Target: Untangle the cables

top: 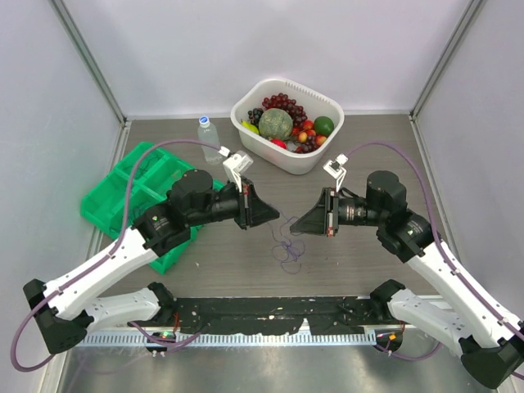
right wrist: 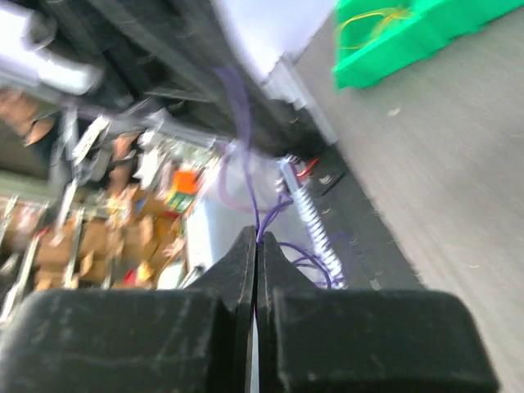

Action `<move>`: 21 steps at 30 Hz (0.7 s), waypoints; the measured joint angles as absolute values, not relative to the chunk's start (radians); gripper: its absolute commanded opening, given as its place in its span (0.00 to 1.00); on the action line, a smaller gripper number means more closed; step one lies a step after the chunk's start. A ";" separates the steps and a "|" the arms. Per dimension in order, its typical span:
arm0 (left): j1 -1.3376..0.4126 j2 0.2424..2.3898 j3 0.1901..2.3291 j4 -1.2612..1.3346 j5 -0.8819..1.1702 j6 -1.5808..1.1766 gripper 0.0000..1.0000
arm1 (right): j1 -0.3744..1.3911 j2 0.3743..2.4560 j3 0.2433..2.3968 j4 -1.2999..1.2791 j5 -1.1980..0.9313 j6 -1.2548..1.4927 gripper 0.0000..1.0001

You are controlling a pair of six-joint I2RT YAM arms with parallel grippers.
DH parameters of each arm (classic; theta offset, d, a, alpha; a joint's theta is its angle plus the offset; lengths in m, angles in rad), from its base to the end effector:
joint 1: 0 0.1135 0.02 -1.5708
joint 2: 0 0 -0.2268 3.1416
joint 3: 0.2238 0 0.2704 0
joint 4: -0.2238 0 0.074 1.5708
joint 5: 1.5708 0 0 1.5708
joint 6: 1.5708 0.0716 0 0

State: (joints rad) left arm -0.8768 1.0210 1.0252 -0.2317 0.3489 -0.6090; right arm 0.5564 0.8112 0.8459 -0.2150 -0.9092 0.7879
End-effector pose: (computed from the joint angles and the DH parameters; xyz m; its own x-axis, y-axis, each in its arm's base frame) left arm 0.1747 -0.2482 0.3361 -0.6534 -0.0552 -0.7550 0.6847 0.3822 -0.6205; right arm 0.1751 0.1754 0.3259 -0.8047 0.0124 -0.5936 -0.5858 0.1460 0.7972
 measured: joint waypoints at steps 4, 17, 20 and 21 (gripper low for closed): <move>-0.877 1.020 1.118 -0.314 0.294 -0.599 0.00 | 0.558 0.849 0.925 -0.445 -0.654 0.644 0.28; -0.877 1.018 1.229 -0.467 0.169 -0.760 0.00 | 0.558 0.884 0.916 -0.720 -0.220 0.585 0.42; -0.876 1.018 1.232 -0.492 0.142 -0.802 0.00 | 0.558 0.883 0.916 -0.723 -0.193 0.583 0.12; -0.876 1.016 1.234 -0.494 0.138 -0.811 0.00 | 0.558 0.883 0.916 -0.724 -0.188 0.577 0.08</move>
State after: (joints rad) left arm -0.8764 1.0164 1.2339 -0.4938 0.1379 -0.8112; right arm 0.5583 0.8833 0.9157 -0.7238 -0.1879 0.5766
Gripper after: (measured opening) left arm 0.023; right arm 0.307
